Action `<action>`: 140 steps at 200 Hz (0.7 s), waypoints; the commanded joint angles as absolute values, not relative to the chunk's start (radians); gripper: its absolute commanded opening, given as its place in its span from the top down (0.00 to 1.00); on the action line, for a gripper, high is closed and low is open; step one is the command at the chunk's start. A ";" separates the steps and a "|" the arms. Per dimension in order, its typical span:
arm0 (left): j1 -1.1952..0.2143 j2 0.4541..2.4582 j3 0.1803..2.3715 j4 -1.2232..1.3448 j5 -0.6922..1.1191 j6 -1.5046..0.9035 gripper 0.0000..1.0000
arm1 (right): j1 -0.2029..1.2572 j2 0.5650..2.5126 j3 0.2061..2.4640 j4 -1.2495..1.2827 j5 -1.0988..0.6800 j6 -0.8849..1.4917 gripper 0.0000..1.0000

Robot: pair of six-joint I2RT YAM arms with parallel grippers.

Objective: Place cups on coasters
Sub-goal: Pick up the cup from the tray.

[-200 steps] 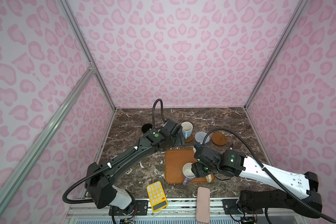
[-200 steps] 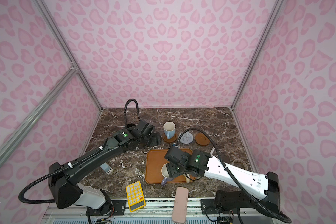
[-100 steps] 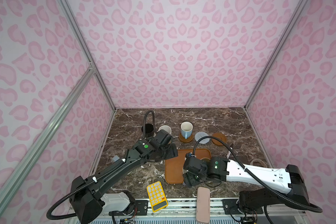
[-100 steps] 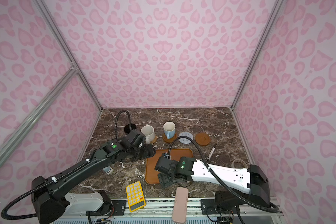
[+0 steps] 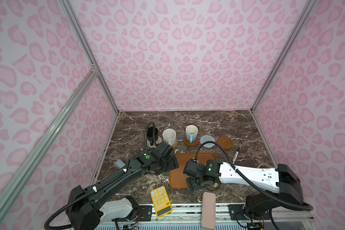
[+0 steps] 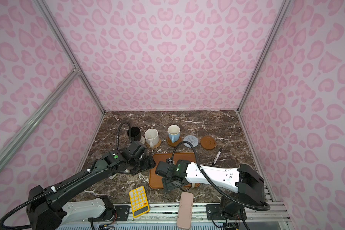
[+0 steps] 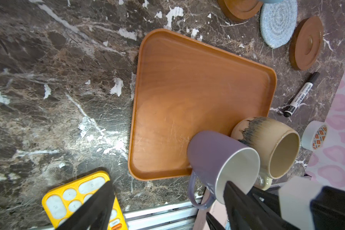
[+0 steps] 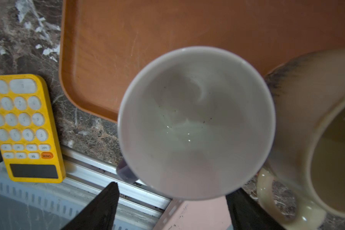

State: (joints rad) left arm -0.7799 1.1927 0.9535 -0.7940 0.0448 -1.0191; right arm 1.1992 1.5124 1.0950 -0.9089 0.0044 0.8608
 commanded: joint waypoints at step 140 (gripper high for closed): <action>-0.791 1.181 0.870 -0.745 0.006 -1.063 0.03 | 1.150 1.531 1.075 -0.844 0.110 0.820 0.53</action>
